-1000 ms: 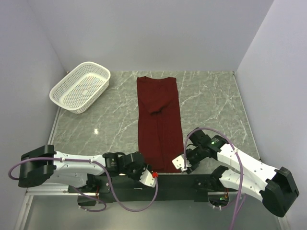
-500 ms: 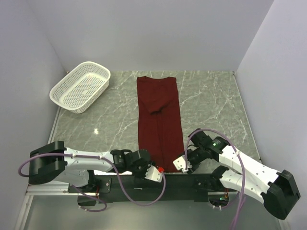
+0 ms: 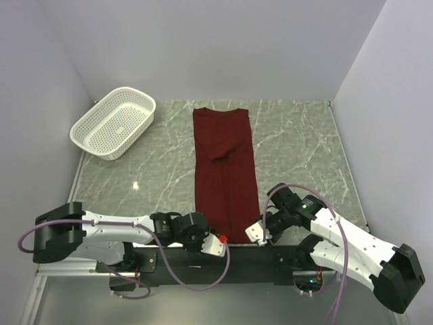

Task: Fold and stack the t-shirts
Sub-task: Fold the tshirt

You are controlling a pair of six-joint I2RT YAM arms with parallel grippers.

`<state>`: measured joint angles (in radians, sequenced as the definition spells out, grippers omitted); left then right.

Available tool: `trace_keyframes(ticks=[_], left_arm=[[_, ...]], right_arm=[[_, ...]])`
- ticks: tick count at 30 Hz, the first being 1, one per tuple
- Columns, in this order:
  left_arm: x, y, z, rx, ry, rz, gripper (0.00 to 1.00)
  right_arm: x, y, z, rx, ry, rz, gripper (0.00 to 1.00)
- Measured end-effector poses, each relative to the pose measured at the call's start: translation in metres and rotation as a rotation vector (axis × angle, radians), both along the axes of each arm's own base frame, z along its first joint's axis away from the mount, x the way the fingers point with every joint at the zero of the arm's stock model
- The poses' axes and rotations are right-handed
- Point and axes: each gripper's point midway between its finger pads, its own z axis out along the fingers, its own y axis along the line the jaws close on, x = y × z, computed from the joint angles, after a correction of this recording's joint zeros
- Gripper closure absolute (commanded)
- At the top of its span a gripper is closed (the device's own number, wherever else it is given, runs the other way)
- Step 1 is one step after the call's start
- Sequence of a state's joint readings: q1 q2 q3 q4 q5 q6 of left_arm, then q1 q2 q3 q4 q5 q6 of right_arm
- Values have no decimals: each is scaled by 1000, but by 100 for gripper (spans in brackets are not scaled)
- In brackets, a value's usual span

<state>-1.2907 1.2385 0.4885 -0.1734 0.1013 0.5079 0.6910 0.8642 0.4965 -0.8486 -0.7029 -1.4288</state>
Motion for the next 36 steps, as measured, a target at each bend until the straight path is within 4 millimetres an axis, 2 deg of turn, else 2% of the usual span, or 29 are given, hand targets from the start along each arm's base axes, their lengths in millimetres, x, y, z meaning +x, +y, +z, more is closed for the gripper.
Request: trace_keyframes(ticks=[5,9,14,16,20,24,26,30,33,36], left_arm=[[5,9,6,7,-38,14,50],[55,22,20,19,-223,166,48],[69,28,23,42,-293,200,49],[69,29,21,53,-294,198,46],[67,30,21,55,-290,189,46],[62,31,21,54,-265,167,54],[56,31,20,62,-239,147,55],[42,26,22,68,-195,92,47],[27,20,24,64,-170,36,45],[21,19,23,67,-159,15,44]], right_arm=[[0,0,0,-1,-2,-1,46],[1,1,0,1,-4,-4,46],[2,1,0,2,-2,-10,46],[2,1,0,1,-1,-12,46],[3,2,0,3,-1,-15,46],[2,2,-1,0,3,-14,46],[2,1,-1,-3,8,-13,46],[-2,1,-6,-22,29,5,46],[-4,1,-9,-39,45,17,46],[-5,1,-10,-41,48,18,46]])
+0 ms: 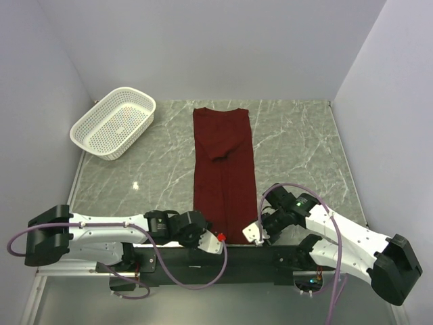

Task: Fold and stack the t-shirts
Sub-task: Fold the tshirt

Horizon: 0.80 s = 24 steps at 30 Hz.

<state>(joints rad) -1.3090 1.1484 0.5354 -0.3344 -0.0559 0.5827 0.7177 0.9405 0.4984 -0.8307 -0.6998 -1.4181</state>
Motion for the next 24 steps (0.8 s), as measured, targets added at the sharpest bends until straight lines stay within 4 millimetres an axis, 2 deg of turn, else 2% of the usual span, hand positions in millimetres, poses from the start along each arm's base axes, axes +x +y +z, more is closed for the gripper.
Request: trace_keyframes(ticks=[5,17,20,24], left_arm=[[-2,2,-1,10,9,-5,50],[-15,5,-12,36,80,-45,47],[-16,7,-20,64,93,-45,50],[-10,1,-20,42,87,-34,54]], right_arm=[[0,1,0,0,2,-1,46],[0,1,-1,-6,12,-5,46],[2,3,0,-1,7,-7,46],[2,3,0,-1,7,-8,46]])
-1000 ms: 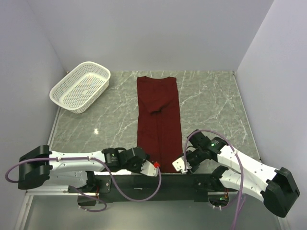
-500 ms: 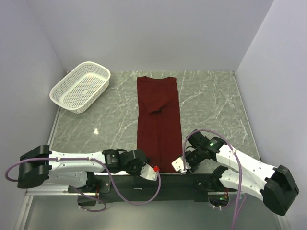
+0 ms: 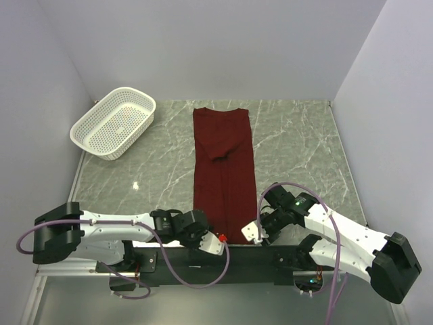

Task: Fold and stack the t-shirts
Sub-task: Fold the tshirt

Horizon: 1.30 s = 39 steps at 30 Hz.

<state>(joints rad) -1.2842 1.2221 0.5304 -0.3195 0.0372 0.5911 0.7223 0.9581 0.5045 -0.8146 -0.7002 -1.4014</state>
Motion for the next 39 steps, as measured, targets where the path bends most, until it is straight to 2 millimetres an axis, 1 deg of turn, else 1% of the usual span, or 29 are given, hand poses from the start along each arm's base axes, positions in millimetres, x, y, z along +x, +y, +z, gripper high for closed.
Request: trace_keyframes(ticks=[1,2,5,6,7,9,17,22,27,31,35,37,39], left_arm=[[1,-1,0,-6,-2,3,56],[3,-2,0,-8,-3,8,60],[5,-1,-1,-9,-7,17,66],[6,-1,-1,-7,-7,20,75],[6,0,-2,-5,-6,22,79],[6,1,-3,4,-6,20,99],[5,4,-2,11,-8,7,99],[2,8,2,11,4,0,99],[0,8,4,10,11,-5,99],[0,7,5,10,14,-8,99],[-1,6,6,10,20,-11,99],[-2,6,5,9,23,-13,99],[-2,5,5,8,26,-15,99]], right_arm=[[0,0,0,0,0,-1,46],[0,0,0,0,0,-2,46],[0,0,1,2,-2,-1,46],[0,0,1,2,-2,0,46],[0,0,1,2,-2,1,46],[-1,1,1,2,-2,5,46],[-4,4,1,6,-2,20,46],[-6,11,0,12,-3,32,46],[-11,12,-11,-30,5,57,47],[-15,7,-23,-79,-3,75,48],[-17,4,-33,-123,-11,82,51],[-14,6,-35,-128,-20,75,53],[-12,8,-36,-129,-22,68,57]])
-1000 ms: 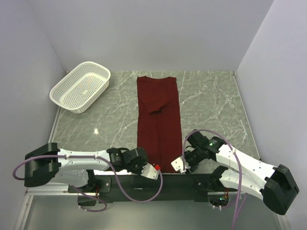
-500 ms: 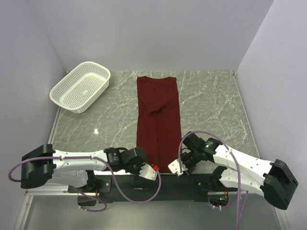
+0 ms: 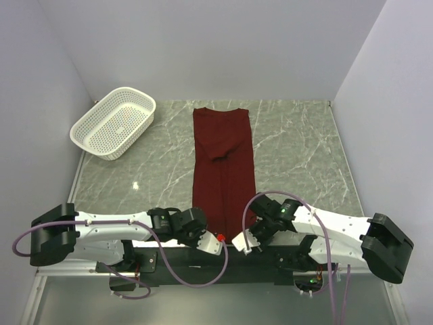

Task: Fold and stack the t-shirts
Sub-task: Fold the tshirt

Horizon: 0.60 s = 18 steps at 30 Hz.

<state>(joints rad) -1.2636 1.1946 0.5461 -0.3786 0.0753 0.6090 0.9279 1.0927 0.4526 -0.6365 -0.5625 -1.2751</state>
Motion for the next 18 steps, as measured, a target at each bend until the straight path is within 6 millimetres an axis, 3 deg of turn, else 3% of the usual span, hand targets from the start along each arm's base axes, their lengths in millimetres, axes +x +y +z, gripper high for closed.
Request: trace_keyframes(ticks=[9,13,18], left_arm=[[-1,-1,1,-5,6,-4,99],[-1,-1,3,-14,4,-5,99],[-1,-3,8,-33,-2,-5,100]], right_arm=[[-2,7,1,14,18,-21,82],[4,8,2,19,-13,-25,100],[6,6,3,14,-28,-32,100]])
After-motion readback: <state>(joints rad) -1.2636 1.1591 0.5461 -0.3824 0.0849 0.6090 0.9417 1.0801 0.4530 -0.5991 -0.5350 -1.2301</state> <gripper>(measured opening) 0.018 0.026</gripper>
